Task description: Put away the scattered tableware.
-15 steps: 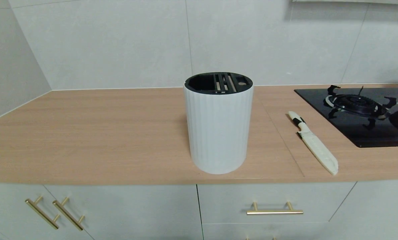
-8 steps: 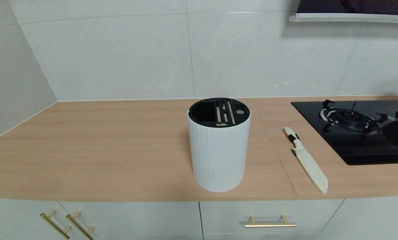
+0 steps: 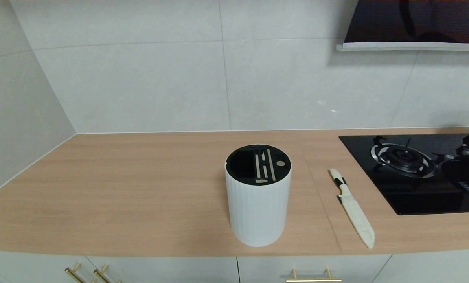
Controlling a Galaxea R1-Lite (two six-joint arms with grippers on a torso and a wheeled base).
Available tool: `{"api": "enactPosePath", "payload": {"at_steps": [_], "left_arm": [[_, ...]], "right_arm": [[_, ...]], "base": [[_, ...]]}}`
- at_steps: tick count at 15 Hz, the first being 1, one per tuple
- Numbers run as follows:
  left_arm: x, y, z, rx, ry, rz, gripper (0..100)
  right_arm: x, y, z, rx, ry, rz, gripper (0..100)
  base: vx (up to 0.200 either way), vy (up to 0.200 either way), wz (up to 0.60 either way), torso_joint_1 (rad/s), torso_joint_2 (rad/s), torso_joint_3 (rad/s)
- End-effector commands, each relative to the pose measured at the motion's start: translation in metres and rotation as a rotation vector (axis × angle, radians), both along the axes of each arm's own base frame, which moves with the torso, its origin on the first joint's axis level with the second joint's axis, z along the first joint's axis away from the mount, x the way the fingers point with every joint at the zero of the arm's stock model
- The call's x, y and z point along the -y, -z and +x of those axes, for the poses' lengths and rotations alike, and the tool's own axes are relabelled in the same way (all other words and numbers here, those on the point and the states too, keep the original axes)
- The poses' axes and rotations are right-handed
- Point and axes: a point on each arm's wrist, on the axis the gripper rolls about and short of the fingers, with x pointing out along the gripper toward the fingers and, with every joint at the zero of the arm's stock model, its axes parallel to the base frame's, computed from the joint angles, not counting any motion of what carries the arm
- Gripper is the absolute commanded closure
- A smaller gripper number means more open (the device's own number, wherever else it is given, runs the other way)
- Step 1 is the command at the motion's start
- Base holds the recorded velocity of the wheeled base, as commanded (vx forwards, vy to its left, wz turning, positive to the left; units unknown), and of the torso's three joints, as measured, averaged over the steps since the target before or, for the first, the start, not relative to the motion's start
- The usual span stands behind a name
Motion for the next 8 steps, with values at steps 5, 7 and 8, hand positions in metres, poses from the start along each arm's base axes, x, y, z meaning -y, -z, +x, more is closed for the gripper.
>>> {"api": "enactPosePath", "payload": {"at_steps": [5, 7, 8], "left_arm": [[0.0000, 0.0000, 0.0001, -0.002, 0.000, 0.000, 0], [0.0000, 0.0000, 0.0001, -0.002, 0.000, 0.000, 0], [0.0000, 0.0000, 0.0001, -0.002, 0.000, 0.000, 0]], "right_arm": [[0.0000, 0.0000, 0.0001, -0.001, -0.001, 0.000, 0], [0.0000, 0.0000, 0.0001, -0.001, -0.001, 0.001, 0], [0.0000, 0.0000, 0.0001, -0.001, -0.001, 0.001, 0]], "base": [[0.000, 0.000, 0.00, 0.264, -0.56, -0.296], [0.000, 0.000, 0.00, 0.198, -0.42, -0.224], [0.000, 0.000, 0.00, 0.183, -0.39, -0.198]]}}
